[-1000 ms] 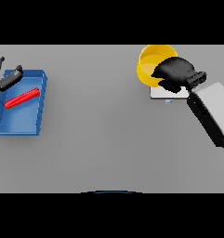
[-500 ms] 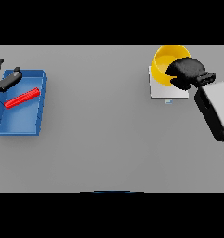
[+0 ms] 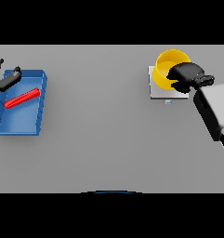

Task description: Pick up the red beaker and tilt it to pour out 1 green nut into yellow bowl. Pick up the yellow bowl and place it on the metallic measuring scale.

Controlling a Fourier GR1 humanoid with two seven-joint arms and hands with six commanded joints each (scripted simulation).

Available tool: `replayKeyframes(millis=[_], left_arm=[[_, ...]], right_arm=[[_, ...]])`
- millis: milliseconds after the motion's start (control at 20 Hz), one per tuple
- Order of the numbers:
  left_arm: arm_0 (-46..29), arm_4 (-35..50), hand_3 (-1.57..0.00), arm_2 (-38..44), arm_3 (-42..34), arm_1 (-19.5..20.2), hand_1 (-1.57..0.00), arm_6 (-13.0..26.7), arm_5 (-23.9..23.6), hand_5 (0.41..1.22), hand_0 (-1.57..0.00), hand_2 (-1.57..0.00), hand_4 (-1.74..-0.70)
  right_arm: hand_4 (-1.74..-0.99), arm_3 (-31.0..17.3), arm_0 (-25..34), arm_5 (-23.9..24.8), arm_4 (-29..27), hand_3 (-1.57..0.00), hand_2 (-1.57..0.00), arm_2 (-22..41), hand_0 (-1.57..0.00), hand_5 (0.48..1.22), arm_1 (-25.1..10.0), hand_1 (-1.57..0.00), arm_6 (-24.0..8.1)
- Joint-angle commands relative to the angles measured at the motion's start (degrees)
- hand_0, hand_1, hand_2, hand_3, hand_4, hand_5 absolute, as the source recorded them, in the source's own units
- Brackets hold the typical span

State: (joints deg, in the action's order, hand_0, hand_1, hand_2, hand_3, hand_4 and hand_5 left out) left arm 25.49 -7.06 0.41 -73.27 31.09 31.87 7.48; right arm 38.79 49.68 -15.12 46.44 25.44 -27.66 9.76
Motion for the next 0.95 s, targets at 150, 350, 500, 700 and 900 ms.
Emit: replayKeyframes(millis=[150, 350, 500, 700, 900], left_arm=[[-0.3, -0.2, 0.00, -0.4, -1.0, -0.5, 0.00, 0.7, -0.5, 0.773, 0.00, 0.00, -0.84], [0.1, 0.2, 0.00, 0.0, -0.6, -0.4, 0.00, 0.9, -0.4, 0.764, 0.00, 0.00, -0.84], [0.5, -0.2, 0.00, -0.3, 0.3, -0.5, 0.00, 0.2, -0.3, 0.754, 0.00, 0.00, -0.83], [-0.1, 0.2, 0.00, -0.2, -0.9, -0.7, 0.00, 0.2, -0.4, 0.753, 0.00, 0.00, -0.84], [0.4, 0.0, 0.00, -0.4, -0.6, -0.7, 0.00, 0.9, -0.2, 0.760, 0.00, 0.00, -0.83]], right_arm=[[-1.632, 1.0, -0.8, -0.8, -0.8, -0.96, -1.18, -0.3, -1.47, 1.145, -0.4, -1.28, -1.0], [-1.513, 2.2, -1.4, -3.4, -3.4, -0.48, -0.58, -2.0, -0.76, 0.923, 0.1, -0.67, -2.3], [-1.476, 1.8, -1.2, -4.0, -3.3, -0.26, -0.30, -2.0, -0.39, 0.847, 0.0, -0.38, -2.8], [-1.422, 0.3, -0.3, -4.4, -2.2, -0.10, -0.12, -1.0, -0.16, 0.811, -0.4, -0.16, -1.9], [-1.390, -0.1, 0.3, -5.5, -2.1, -0.04, -0.05, -0.8, -0.06, 0.779, 0.2, -0.06, -3.1]])
